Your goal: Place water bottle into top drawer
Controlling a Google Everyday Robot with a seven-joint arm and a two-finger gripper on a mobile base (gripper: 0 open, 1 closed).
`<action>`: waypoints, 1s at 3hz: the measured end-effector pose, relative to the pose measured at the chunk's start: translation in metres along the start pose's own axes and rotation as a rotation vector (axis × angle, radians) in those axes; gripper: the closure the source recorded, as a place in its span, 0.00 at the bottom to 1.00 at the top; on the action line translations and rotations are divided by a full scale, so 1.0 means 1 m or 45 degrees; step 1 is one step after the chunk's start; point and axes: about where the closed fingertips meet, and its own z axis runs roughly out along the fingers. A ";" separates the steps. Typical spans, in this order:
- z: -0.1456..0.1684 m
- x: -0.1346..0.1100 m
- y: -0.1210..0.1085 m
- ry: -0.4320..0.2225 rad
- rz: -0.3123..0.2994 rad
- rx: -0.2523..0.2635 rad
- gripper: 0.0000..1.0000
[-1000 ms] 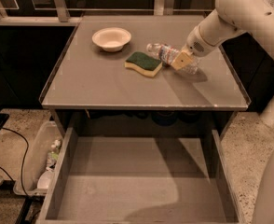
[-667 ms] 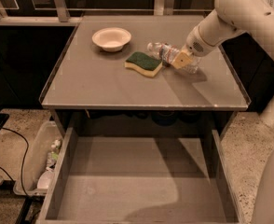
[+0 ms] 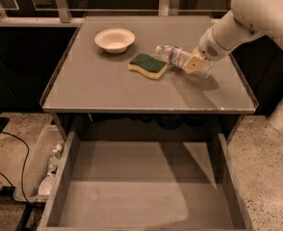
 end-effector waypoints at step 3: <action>-0.080 0.031 0.039 -0.112 -0.080 0.009 1.00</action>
Offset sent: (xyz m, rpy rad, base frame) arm -0.0781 -0.0392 0.0489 0.0521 -0.0920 0.0435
